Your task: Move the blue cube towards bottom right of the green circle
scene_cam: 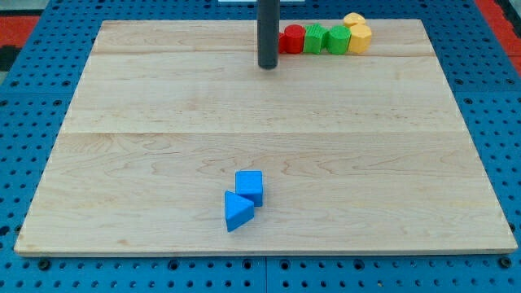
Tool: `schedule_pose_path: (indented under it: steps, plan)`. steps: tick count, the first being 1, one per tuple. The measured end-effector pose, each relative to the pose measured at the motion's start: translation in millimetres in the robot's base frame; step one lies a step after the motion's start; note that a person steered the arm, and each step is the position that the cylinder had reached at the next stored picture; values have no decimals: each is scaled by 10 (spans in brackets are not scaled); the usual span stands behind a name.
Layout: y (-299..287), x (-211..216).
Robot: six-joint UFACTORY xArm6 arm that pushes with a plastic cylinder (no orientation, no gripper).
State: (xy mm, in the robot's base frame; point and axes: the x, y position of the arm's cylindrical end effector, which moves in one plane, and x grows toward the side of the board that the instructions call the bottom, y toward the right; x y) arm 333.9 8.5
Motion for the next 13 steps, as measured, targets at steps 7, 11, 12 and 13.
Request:
schedule_pose_path:
  steps: [7,11,12,13]
  plan:
    - [-634,2531]
    - [-167,1537]
    - [223,1352]
    - [520,1272]
